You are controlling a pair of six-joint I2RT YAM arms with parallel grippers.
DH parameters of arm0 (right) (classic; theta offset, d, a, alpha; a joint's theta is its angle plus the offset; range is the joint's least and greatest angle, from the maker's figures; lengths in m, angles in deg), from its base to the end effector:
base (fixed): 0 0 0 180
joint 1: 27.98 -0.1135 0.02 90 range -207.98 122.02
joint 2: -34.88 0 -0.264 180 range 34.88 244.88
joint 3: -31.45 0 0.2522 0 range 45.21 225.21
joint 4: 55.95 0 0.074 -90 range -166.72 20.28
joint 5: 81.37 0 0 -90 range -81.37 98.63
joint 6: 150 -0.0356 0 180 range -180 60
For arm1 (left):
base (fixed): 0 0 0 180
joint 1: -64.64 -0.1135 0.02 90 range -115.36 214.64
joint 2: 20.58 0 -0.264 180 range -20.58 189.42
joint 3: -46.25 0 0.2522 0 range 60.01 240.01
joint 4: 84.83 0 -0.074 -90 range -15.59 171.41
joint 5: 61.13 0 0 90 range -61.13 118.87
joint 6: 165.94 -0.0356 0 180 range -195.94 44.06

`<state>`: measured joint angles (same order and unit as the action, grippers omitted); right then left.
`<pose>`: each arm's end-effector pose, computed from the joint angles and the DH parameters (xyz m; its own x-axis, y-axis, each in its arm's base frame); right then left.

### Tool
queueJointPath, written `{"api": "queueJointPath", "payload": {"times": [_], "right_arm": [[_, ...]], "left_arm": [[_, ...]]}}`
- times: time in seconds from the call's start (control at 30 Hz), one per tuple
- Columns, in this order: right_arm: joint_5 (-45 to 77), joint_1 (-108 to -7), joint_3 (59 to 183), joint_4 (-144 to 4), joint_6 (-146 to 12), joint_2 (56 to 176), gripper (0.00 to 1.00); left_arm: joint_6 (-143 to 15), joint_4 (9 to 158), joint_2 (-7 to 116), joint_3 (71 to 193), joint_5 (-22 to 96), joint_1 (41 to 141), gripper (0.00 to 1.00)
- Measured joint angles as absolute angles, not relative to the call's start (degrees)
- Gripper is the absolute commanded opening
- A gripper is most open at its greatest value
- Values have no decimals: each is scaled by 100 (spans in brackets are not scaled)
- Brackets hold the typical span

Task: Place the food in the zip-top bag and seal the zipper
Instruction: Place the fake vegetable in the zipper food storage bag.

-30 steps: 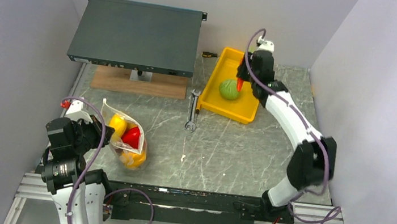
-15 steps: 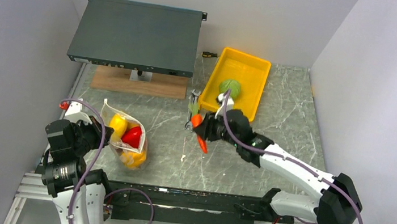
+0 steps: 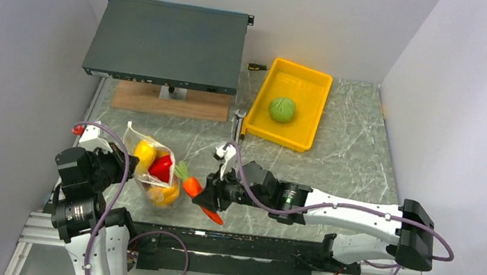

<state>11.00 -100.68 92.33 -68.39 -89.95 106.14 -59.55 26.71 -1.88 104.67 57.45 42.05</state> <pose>0.0831 0.2718 0.2756 -0.5818 -0.1907 -0.7906 -0.7788 0.4108 0.4741 0.0584 0.0059 0.3087 -0.4400 -0.4514 -0.7763 -0.0774 0.8803 -0.4681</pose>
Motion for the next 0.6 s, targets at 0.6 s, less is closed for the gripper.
{"api": "queueJointPath", "payload": {"times": [0.6], "right_arm": [[132, -10324, 11009, -6304, -8949, 11866, 0]], "left_arm": [[-5953, 2673, -169, 10467, 5725, 4188, 0]]}}
